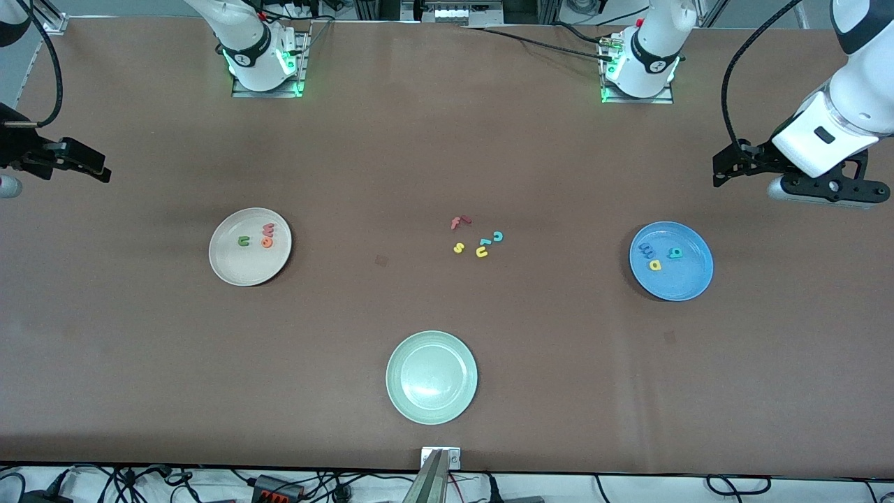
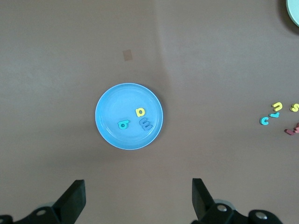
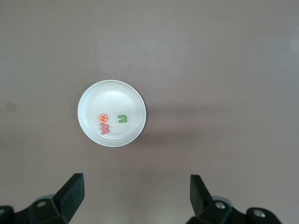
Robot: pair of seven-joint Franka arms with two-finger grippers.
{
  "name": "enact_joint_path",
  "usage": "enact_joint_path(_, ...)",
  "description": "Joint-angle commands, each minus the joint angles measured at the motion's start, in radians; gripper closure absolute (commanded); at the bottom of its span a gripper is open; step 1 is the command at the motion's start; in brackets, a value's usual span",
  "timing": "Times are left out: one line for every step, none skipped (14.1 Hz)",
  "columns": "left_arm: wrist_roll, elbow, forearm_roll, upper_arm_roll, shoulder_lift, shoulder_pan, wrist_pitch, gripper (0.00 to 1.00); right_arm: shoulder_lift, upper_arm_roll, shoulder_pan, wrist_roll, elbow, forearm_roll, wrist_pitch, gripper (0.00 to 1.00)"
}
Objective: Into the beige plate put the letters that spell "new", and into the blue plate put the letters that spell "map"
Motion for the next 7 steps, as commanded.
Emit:
enact_joint_path(0.000,0.009,-0.013,0.000,-0.010,-0.003,-0.021,0.00,-0.002,0.017,-0.014,0.012,-0.010,-0.006,0.014,0.00)
enact_joint_path(0.000,0.009,-0.013,0.000,-0.010,-0.003,-0.021,0.00,-0.002,0.017,-0.014,0.012,-0.008,-0.006,0.015,0.00)
enact_joint_path(0.000,0.009,-0.013,0.001,-0.010,-0.003,-0.020,0.00,-0.002,0.017,-0.014,0.012,-0.010,-0.006,0.015,0.00)
enact_joint_path(0.000,0.009,-0.013,0.001,-0.010,-0.002,-0.013,0.00,-0.002,0.017,-0.014,0.012,-0.010,-0.006,0.017,0.00)
enact_joint_path(0.001,0.011,-0.013,0.001,-0.009,-0.002,-0.010,0.00,-0.002,0.017,-0.016,0.012,-0.008,-0.006,0.017,0.00)
enact_joint_path(0.001,0.009,-0.013,0.001,-0.009,-0.002,-0.003,0.00,-0.002,0.017,-0.016,0.012,-0.010,-0.006,0.018,0.00)
enact_joint_path(0.001,0.009,-0.013,0.001,-0.009,-0.002,0.013,0.00,-0.002,0.017,-0.016,0.012,-0.010,-0.006,0.020,0.00)
